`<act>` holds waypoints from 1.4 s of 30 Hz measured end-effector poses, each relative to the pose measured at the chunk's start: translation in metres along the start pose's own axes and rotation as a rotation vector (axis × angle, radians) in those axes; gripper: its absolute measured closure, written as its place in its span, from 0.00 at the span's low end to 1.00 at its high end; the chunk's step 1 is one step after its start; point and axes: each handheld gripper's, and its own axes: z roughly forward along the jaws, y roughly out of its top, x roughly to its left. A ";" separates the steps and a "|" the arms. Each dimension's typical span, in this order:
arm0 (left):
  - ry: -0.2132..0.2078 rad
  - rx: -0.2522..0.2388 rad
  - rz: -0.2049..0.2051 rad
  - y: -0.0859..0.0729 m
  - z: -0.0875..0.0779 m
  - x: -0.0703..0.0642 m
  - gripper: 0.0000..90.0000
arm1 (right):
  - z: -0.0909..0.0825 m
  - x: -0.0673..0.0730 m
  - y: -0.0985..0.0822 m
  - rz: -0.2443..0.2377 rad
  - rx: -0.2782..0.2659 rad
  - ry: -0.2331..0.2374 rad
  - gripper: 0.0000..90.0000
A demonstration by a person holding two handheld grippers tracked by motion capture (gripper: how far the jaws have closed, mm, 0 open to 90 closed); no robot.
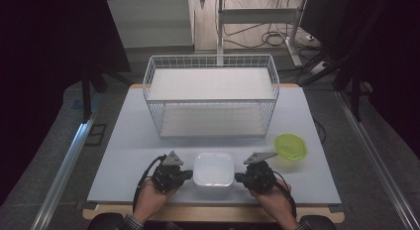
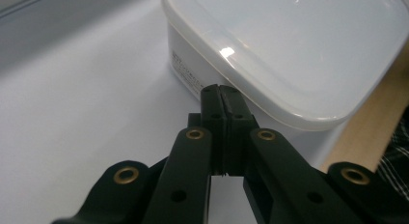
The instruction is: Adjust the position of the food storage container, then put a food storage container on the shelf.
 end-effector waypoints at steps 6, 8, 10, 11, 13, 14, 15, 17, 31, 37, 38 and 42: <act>-0.006 -0.008 -0.014 0.004 0.004 0.005 1.00 | 0.008 -0.014 0.012 0.001 -0.007 -0.028 1.00; -0.009 -0.009 -0.014 0.003 0.004 0.006 1.00 | 0.009 -0.015 0.012 0.014 -0.009 -0.023 1.00; -0.012 -0.017 -0.020 0.002 0.004 0.008 0.99 | 0.010 -0.016 0.011 0.011 -0.017 -0.020 1.00; -0.012 -0.020 -0.019 0.002 0.004 0.009 0.97 | 0.009 -0.015 0.010 0.006 -0.017 -0.018 1.00; 0.011 -0.025 -0.011 0.001 0.002 0.009 0.94 | 0.008 -0.015 0.010 -0.002 -0.023 -0.022 1.00; 0.037 -0.028 0.002 0.000 -0.001 0.010 0.92 | 0.006 -0.014 0.009 -0.010 -0.030 -0.031 0.99; 0.049 -0.036 0.001 -0.002 -0.004 0.011 0.87 | 0.003 -0.014 0.009 -0.016 -0.037 -0.049 0.98; 0.061 -0.059 -0.007 -0.004 -0.009 0.014 0.80 | -0.002 -0.017 0.007 -0.029 -0.053 -0.062 0.93; 0.098 -0.149 0.029 -0.028 -0.031 0.016 0.06 | -0.018 -0.021 -0.004 -0.069 -0.164 -0.027 0.20; 0.080 -0.195 0.039 -0.032 -0.030 0.016 0.03 | -0.013 -0.022 -0.008 -0.048 -0.160 0.035 0.05; 0.077 -0.202 0.046 -0.032 -0.030 0.016 0.03 | -0.012 -0.023 -0.008 -0.043 -0.157 0.043 0.05; 0.049 -0.218 0.047 -0.032 -0.025 0.017 0.01 | -0.011 -0.024 -0.008 -0.036 -0.168 0.056 0.04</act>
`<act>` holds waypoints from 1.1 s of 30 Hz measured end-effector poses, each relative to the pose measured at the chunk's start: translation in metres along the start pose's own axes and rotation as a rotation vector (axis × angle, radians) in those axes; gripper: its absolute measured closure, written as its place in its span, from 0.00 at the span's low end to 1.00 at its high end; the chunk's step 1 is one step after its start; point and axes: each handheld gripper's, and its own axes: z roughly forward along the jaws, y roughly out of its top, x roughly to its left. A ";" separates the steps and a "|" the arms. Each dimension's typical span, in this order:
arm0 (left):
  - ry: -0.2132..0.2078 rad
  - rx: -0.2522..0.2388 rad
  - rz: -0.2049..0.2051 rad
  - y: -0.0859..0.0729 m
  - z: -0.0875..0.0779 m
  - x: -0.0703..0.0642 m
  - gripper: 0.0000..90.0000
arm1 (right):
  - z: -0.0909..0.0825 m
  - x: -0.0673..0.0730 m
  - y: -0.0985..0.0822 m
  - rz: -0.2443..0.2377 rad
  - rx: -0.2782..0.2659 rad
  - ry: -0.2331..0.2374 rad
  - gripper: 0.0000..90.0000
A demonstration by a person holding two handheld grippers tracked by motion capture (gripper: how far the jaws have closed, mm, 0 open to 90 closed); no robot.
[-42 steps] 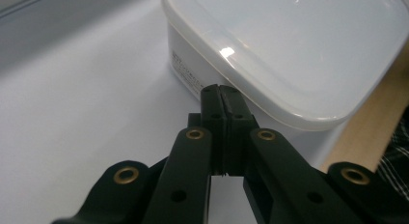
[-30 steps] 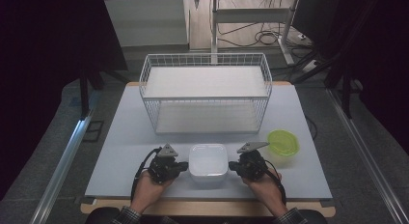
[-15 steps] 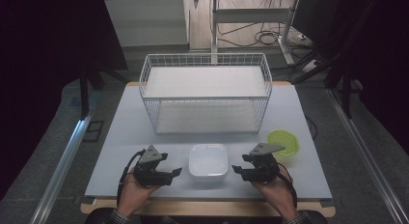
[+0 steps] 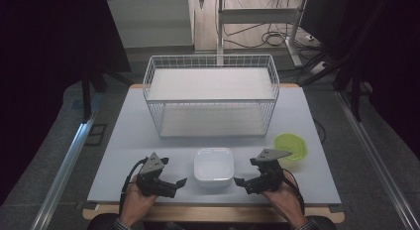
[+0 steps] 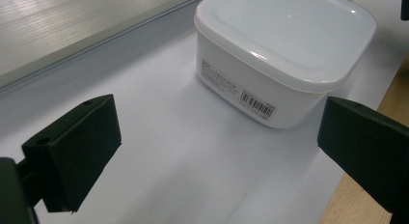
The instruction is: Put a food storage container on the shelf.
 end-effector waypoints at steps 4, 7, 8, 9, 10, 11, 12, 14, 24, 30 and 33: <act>0.002 0.015 -0.009 0.002 0.002 -0.001 0.01 | 0.001 0.002 0.002 -0.025 -0.012 -0.024 0.01; -0.001 0.032 -0.016 0.005 0.004 -0.002 0.01 | 0.002 0.003 0.004 -0.030 -0.018 -0.049 0.00; 0.001 0.040 -0.015 0.006 0.005 -0.002 0.01 | 0.002 0.005 0.006 -0.025 -0.011 -0.051 0.00; -0.006 0.041 -0.021 0.008 0.005 -0.002 0.01 | 0.002 0.005 0.006 -0.025 -0.011 -0.051 0.00; -0.020 0.035 -0.031 0.009 0.005 -0.001 0.01 | 0.003 0.005 0.007 -0.031 -0.002 -0.049 0.00; -0.036 0.034 -0.042 0.010 0.006 -0.001 0.01 | 0.004 0.006 0.008 -0.038 0.006 -0.046 0.00; -0.050 0.036 -0.050 0.012 0.006 -0.001 0.01 | 0.004 0.007 0.009 -0.045 0.011 -0.044 0.00; -0.051 0.039 -0.045 0.015 0.007 -0.001 0.03 | 0.006 0.010 0.013 -0.032 0.003 -0.037 0.00; -0.100 0.021 -0.005 0.035 0.022 -0.003 0.12 | 0.010 0.013 0.028 -0.020 0.000 -0.033 0.17; -0.127 0.035 -0.018 0.040 0.033 -0.003 0.13 | 0.020 0.006 0.033 0.025 0.029 -0.001 0.23; -0.134 0.058 -0.025 0.040 0.041 -0.001 0.13 | 0.024 0.004 0.034 0.037 0.037 0.006 0.24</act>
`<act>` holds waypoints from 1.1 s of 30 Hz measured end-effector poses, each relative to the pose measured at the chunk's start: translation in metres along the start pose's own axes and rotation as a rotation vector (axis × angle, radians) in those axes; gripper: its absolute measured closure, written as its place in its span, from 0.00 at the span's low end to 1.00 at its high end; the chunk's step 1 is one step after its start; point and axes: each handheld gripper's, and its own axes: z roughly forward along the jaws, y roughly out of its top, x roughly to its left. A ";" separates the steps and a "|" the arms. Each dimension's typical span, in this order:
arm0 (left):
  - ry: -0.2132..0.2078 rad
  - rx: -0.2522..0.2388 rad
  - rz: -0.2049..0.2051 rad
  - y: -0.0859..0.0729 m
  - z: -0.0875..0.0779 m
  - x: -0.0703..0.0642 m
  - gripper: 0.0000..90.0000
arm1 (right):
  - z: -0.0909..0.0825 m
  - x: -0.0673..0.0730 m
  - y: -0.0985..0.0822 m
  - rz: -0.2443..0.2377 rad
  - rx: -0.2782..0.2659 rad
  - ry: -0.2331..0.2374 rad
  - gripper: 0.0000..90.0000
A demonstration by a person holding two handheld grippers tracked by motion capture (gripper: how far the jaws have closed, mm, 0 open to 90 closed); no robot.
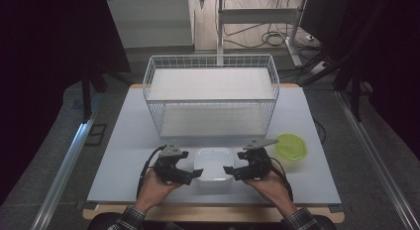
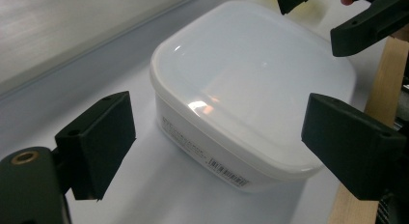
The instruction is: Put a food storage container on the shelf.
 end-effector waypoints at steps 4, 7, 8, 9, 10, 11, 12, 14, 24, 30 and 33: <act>-0.042 0.009 -0.034 -0.002 0.005 0.003 0.13 | 0.007 -0.003 0.002 0.024 0.032 0.016 0.27; -0.084 0.011 -0.056 -0.003 0.008 0.003 0.14 | 0.011 -0.004 0.002 0.050 0.050 0.044 0.30; -0.102 0.011 -0.063 -0.003 0.008 0.003 0.16 | 0.011 -0.004 0.002 0.057 0.052 0.045 0.31; -0.100 0.011 -0.066 -0.003 0.008 0.002 0.18 | 0.010 -0.004 0.002 0.063 0.055 0.048 0.32; -0.095 0.009 -0.058 -0.003 0.008 0.001 0.18 | 0.010 -0.004 0.002 0.069 0.058 0.048 0.34; -0.091 0.013 -0.047 -0.003 0.007 0.000 0.19 | 0.009 -0.004 0.002 0.082 0.061 0.047 0.35; -0.085 0.012 -0.036 -0.002 0.006 -0.002 0.21 | 0.009 -0.004 0.001 0.096 0.068 0.066 0.36; -0.083 0.017 -0.055 -0.003 0.004 -0.003 0.23 | 0.008 -0.006 -0.001 0.127 0.065 0.083 0.39; -0.111 0.059 -0.155 -0.010 -0.003 -0.005 0.30 | -0.008 0.006 -0.004 0.154 0.035 0.069 0.67; -0.058 0.046 -0.165 -0.008 -0.014 -0.013 0.51 | -0.013 0.010 -0.006 0.187 0.037 0.065 0.71; -0.054 0.036 -0.199 -0.009 -0.019 -0.014 0.64 | -0.016 0.010 -0.008 0.236 0.025 0.066 0.75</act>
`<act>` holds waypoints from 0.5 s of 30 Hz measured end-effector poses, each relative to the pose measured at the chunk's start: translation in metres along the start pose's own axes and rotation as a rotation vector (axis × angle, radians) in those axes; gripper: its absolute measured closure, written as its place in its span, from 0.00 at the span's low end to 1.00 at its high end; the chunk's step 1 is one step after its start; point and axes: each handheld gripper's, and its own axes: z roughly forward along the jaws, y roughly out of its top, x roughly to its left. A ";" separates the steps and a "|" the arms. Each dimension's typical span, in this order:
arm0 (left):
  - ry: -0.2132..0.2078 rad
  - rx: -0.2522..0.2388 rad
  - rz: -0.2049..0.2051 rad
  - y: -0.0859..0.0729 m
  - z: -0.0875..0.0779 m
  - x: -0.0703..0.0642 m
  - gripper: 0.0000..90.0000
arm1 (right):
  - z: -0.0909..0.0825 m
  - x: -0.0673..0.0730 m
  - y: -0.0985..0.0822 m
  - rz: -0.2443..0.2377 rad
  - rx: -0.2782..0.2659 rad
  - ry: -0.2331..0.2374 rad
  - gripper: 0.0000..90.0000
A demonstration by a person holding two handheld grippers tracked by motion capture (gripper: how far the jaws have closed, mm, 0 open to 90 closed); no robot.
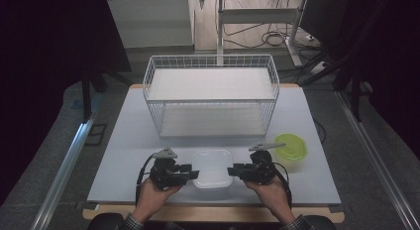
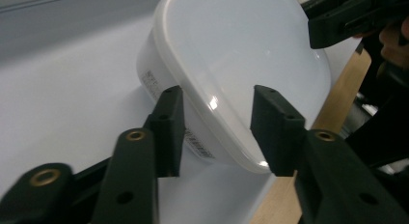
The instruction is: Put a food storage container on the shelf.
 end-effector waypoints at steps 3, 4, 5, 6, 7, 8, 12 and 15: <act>0.021 -0.014 -0.023 0.000 -0.001 -0.003 0.67 | 0.000 0.000 0.000 0.012 -0.012 -0.008 0.77; 0.025 -0.018 -0.032 0.000 -0.002 -0.004 0.68 | 0.000 0.000 0.000 0.019 -0.017 -0.012 0.78; 0.025 -0.024 -0.043 0.000 -0.002 -0.005 0.70 | 0.000 0.000 0.000 0.021 -0.020 -0.020 0.79; 0.022 -0.036 -0.049 0.001 -0.003 -0.005 0.75 | -0.001 0.000 -0.001 0.031 -0.032 -0.039 0.82; 0.019 -0.045 -0.050 0.001 -0.004 -0.006 0.75 | -0.001 0.000 -0.001 0.031 -0.032 -0.039 0.82; 0.023 -0.050 -0.048 0.001 -0.004 -0.007 0.78 | -0.001 -0.001 -0.001 0.035 -0.038 -0.048 0.83; 0.031 -0.070 -0.063 0.001 -0.003 -0.006 0.84 | -0.001 -0.004 -0.002 0.042 -0.077 -0.059 0.86; 0.049 -0.082 -0.069 0.001 -0.003 -0.006 0.86 | -0.001 -0.002 -0.002 0.016 -0.082 -0.080 0.86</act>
